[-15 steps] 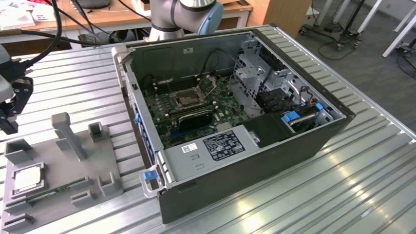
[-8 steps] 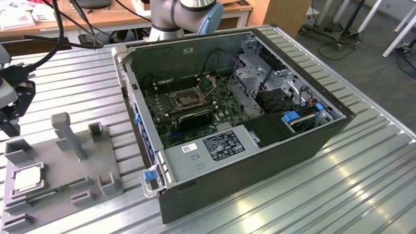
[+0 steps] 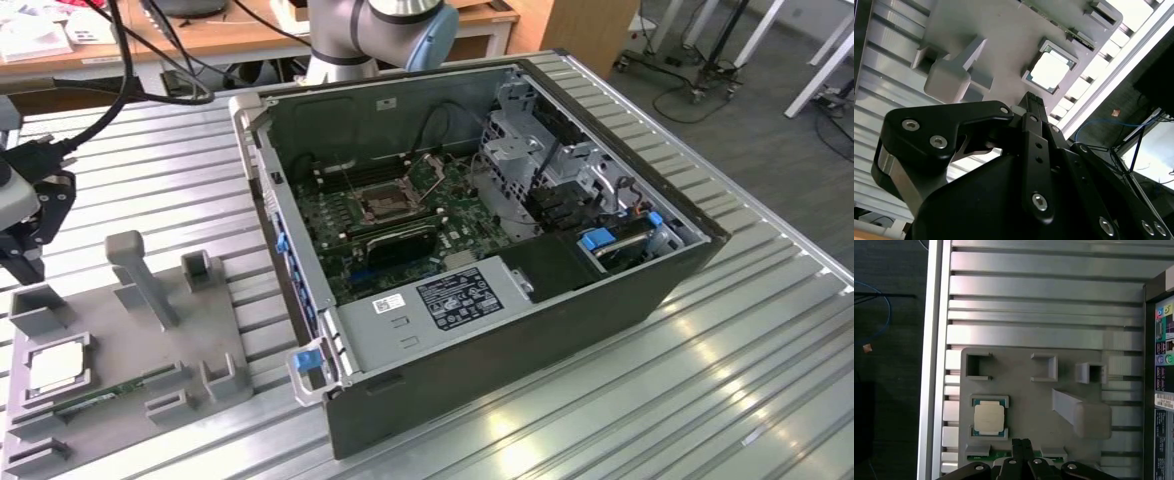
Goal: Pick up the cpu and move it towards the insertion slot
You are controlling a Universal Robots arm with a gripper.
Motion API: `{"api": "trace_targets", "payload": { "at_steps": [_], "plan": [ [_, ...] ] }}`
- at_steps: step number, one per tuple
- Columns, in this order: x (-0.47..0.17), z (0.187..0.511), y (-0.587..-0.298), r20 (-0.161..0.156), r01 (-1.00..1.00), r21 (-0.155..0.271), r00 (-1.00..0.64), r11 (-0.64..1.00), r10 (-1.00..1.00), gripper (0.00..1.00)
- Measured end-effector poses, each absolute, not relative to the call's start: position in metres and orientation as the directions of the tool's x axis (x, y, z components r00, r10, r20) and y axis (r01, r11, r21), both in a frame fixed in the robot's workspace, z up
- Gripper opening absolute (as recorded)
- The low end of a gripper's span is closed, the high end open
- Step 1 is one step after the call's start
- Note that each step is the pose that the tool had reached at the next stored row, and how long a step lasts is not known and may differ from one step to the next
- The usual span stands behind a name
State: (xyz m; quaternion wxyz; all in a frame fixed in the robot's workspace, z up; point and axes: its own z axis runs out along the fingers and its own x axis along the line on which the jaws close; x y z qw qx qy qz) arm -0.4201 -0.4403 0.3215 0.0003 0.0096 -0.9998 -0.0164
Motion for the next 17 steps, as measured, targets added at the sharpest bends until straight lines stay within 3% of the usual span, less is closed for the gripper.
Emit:
{"api": "trace_targets", "payload": {
  "at_steps": [17],
  "plan": [
    [-0.4248, 0.3118, -0.4402, 0.000, -0.019, 0.025, -1.000, 1.000, -0.019, 0.11]
  ]
}}
